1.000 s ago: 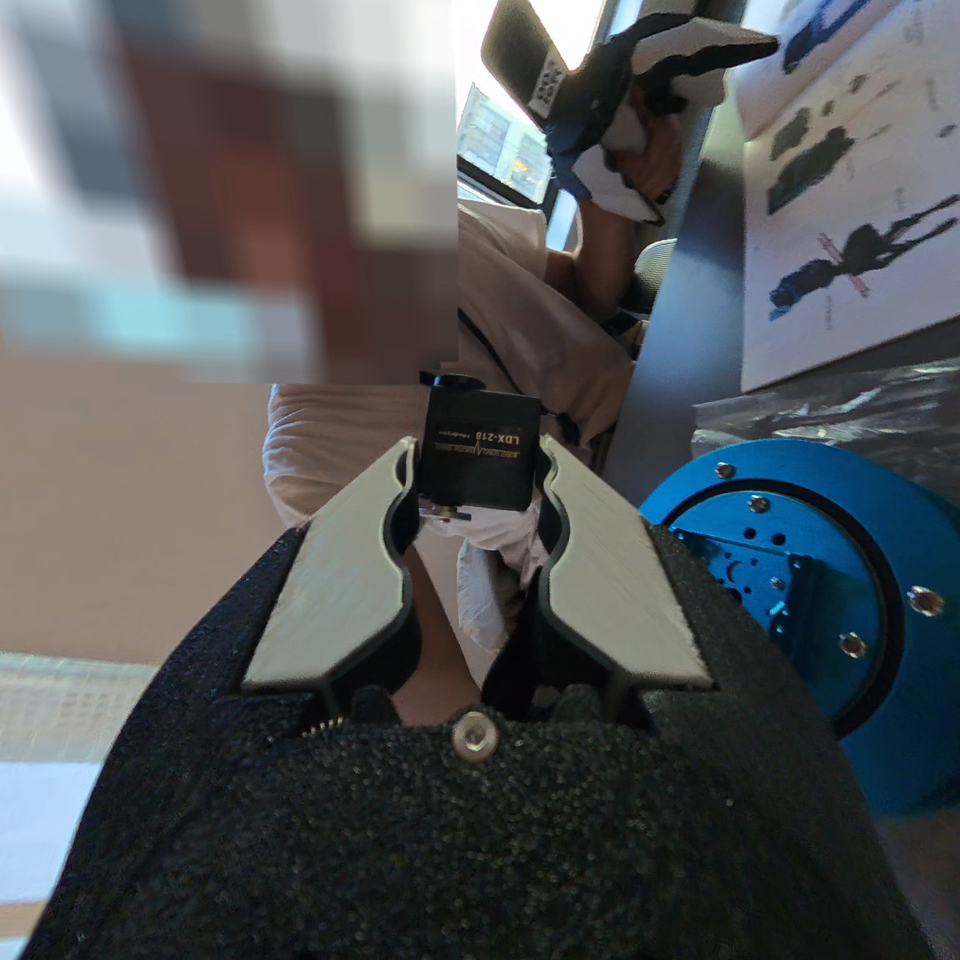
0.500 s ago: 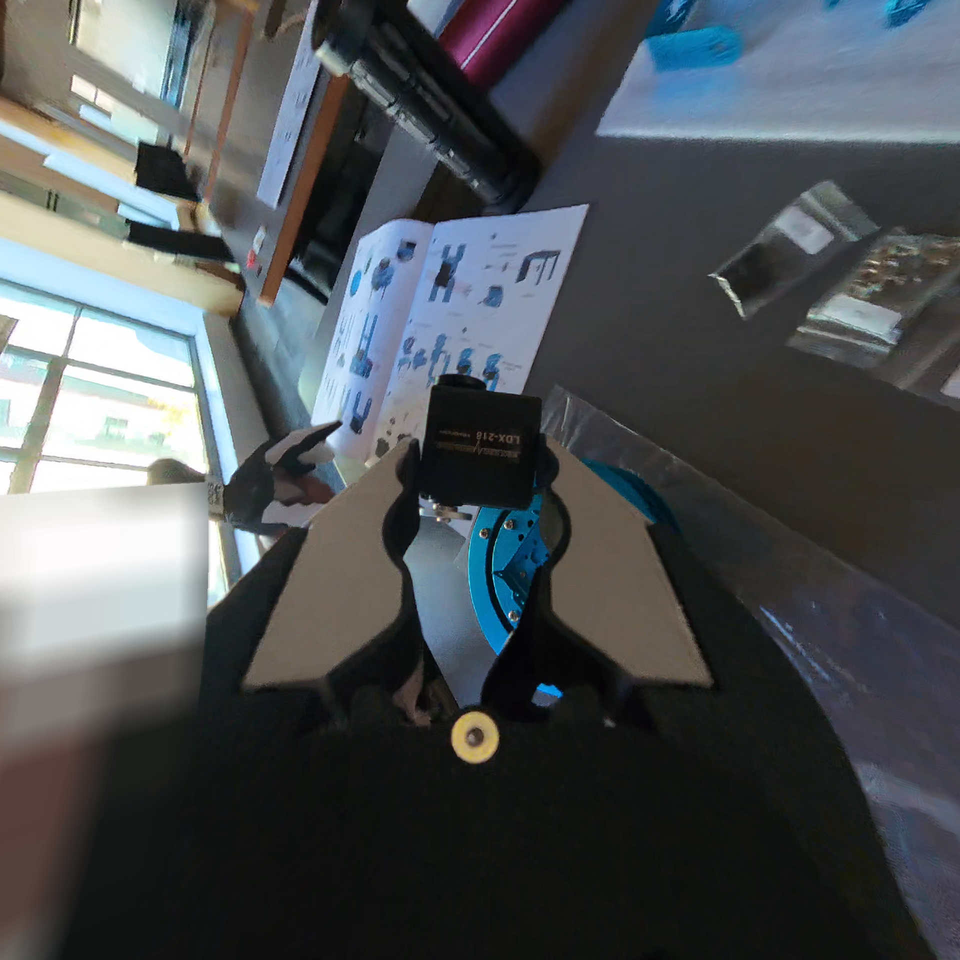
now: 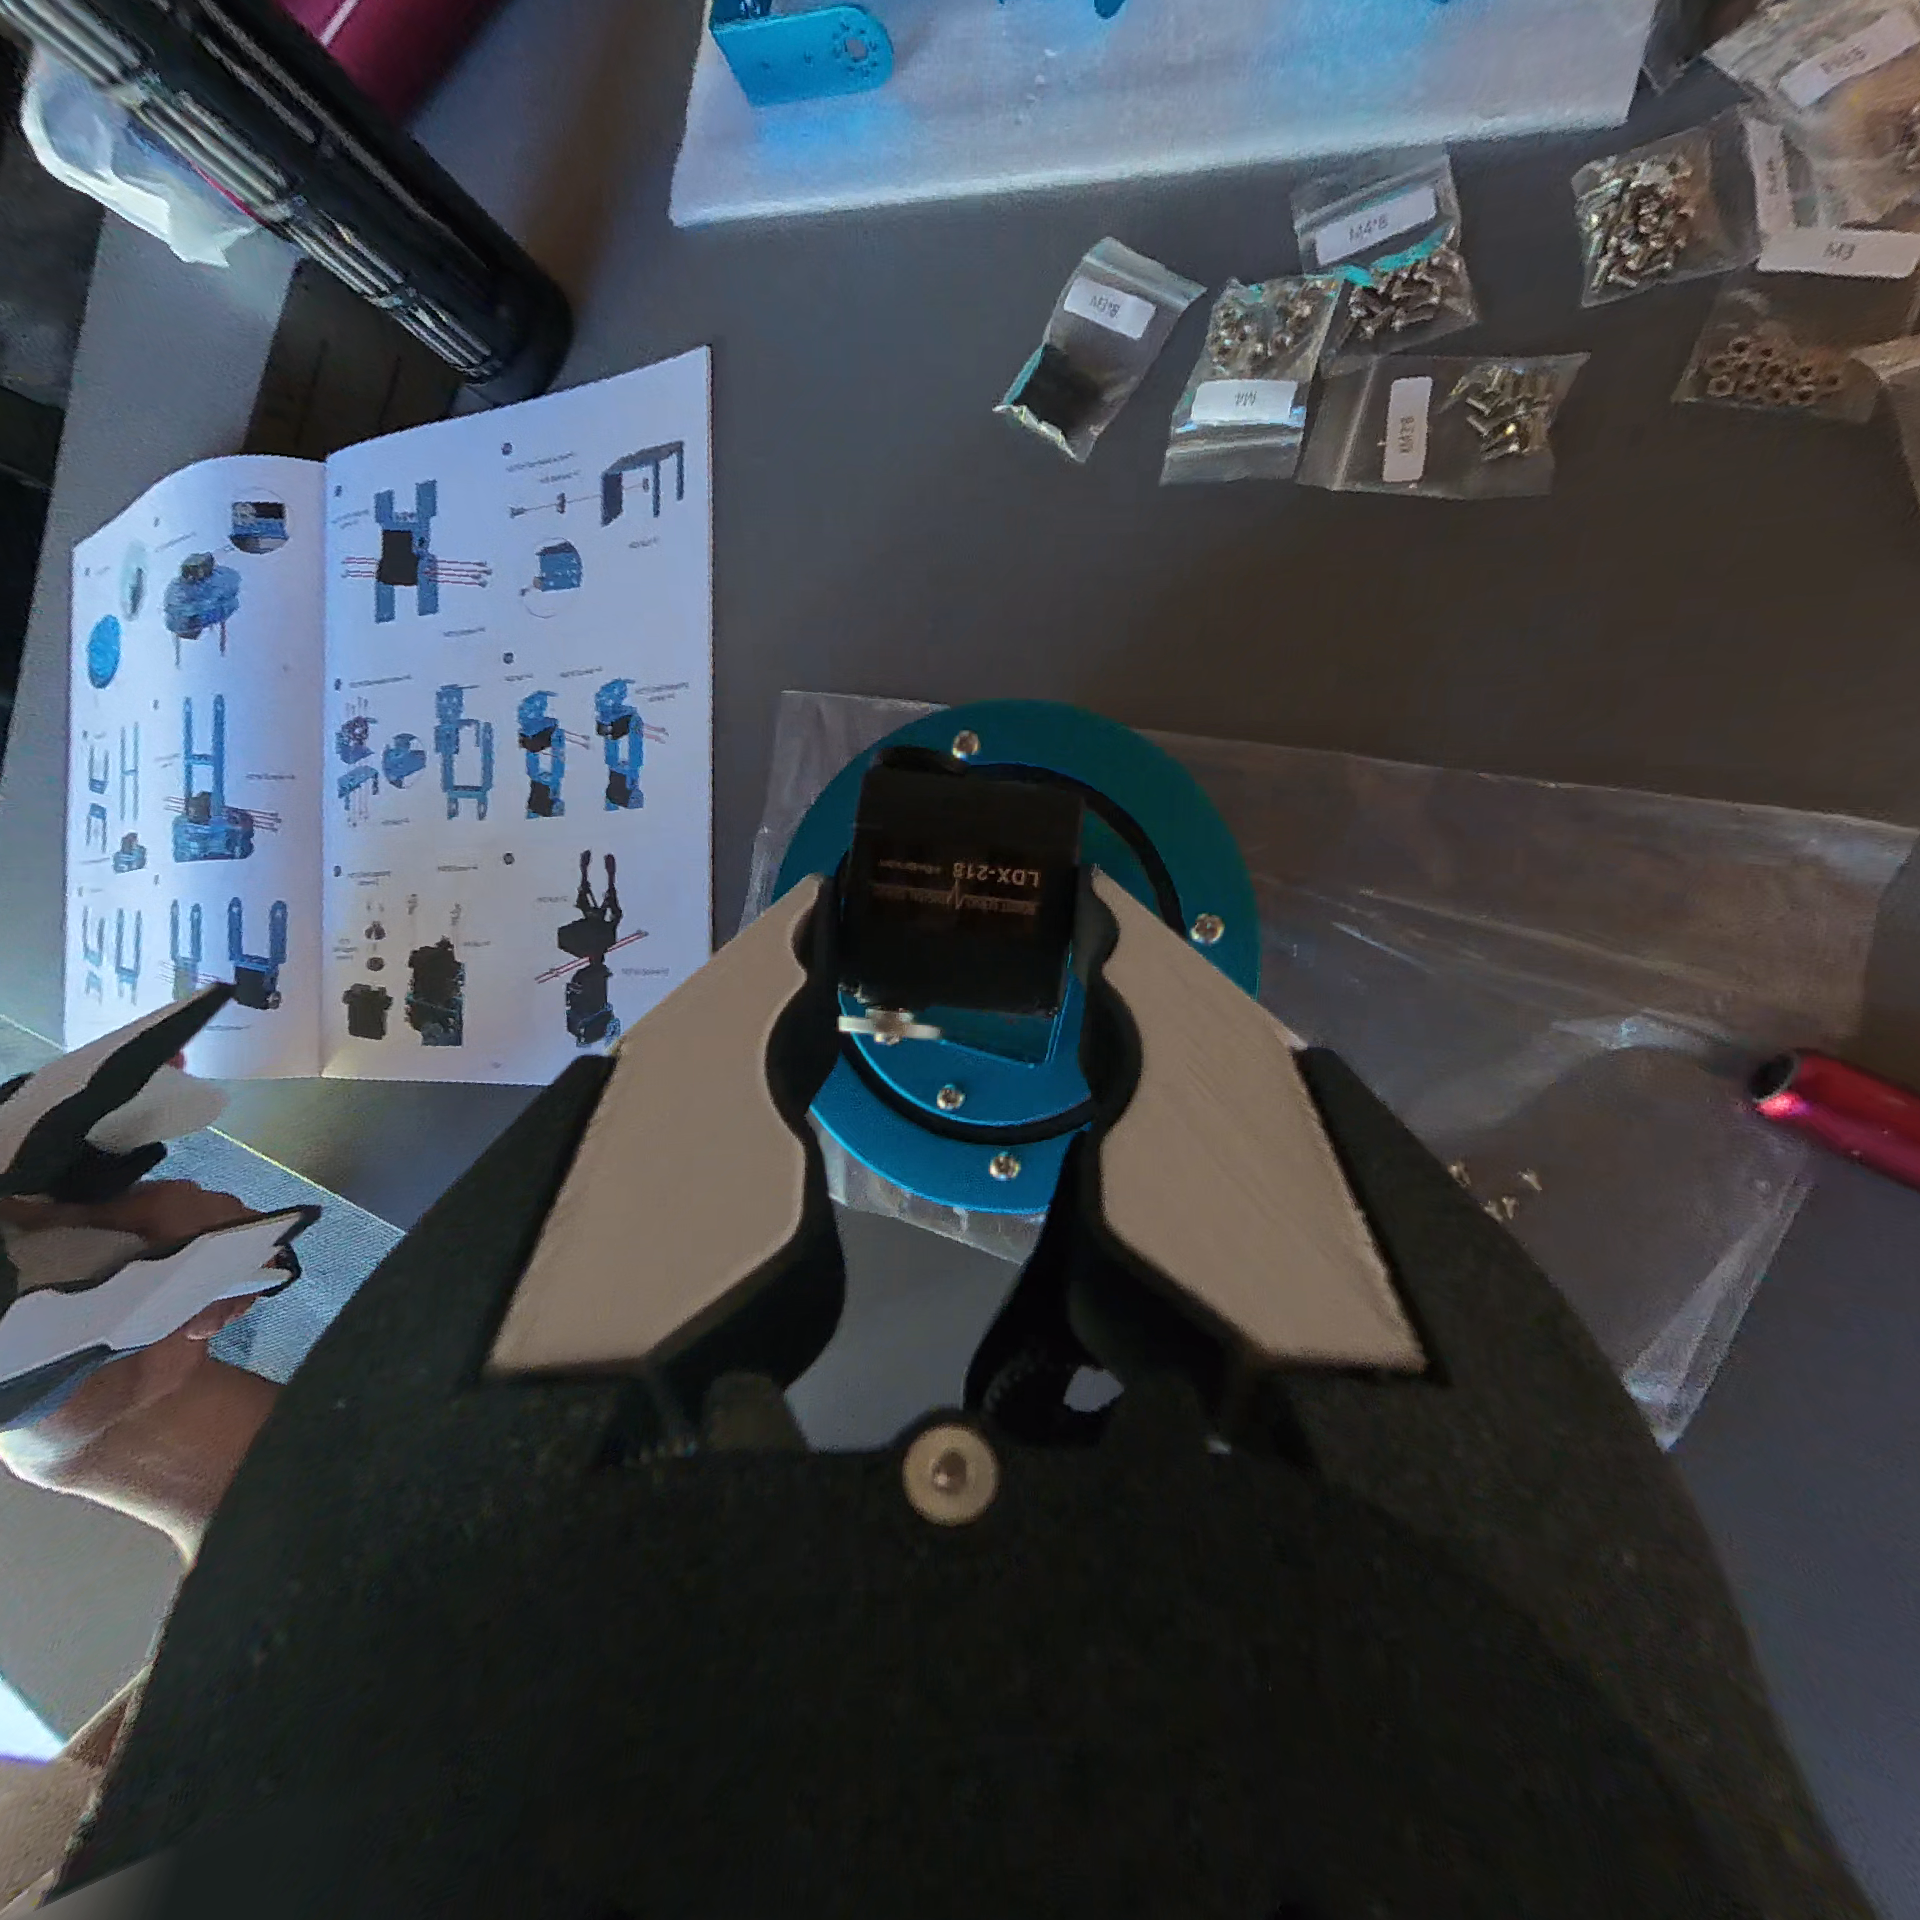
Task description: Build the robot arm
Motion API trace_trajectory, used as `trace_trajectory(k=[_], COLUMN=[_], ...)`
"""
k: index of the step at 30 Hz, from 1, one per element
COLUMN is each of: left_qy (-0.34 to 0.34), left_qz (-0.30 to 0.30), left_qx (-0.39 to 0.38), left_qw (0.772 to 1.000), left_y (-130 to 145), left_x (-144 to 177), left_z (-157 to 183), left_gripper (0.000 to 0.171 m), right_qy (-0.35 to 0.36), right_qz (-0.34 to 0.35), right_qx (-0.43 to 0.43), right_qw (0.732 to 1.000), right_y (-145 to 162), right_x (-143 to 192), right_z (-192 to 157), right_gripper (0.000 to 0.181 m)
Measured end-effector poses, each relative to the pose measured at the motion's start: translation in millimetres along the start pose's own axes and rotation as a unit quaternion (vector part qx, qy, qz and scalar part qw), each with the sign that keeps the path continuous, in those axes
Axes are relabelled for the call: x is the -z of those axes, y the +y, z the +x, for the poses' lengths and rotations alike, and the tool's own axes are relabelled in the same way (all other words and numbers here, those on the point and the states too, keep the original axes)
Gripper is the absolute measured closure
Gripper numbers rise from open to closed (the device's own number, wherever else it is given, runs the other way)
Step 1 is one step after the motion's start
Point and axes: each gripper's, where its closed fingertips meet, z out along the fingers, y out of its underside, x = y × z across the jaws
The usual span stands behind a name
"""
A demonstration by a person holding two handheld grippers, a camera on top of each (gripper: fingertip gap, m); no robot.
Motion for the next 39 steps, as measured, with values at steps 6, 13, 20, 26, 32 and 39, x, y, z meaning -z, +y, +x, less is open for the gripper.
trace_trajectory(k=[6,13,20,26,32,39], left_qy=[-0.002,0.005,0.01,0.008,0.012,0.007], left_qz=[-0.011,-0.004,0.001,-0.015,-0.02,-0.013], left_qx=[0.011,0.014,0.022,0.01,0.007,0.012], left_qw=[1.0,1.0,1.0,1.0,1.0,1.0], left_y=[7.8,3.8,1.4,7.8,11.0,7.5], left_x=[-5.1,-1.1,0.4,-7.1,-10.2,-5.7], left_z=[-11.8,-9.4,-8.4,-2.8,0.1,-5.1], left_gripper=[0.083,0.083,0.083,0.083,0.083,0.083], right_qy=[-0.006,0.026,0.077,0.077,0.072,0.073], right_qz=[-0.004,-0.006,-0.021,-0.032,-0.03,-0.033], right_qx=[0.008,-0.007,-0.011,-0.009,-0.01,-0.009], right_qw=[1.0,1.0,0.997,0.997,0.997,0.997], right_y=[13.0,13.1,17.1,20.1,21.5,19.6], right_x=[4.6,8.1,4.2,-5.1,-8.0,-7.3], right_z=[-14.9,-6.0,0.8,5.6,7.6,6.2], right_gripper=[0.139,0.139,0.138,0.139,0.138,0.138])
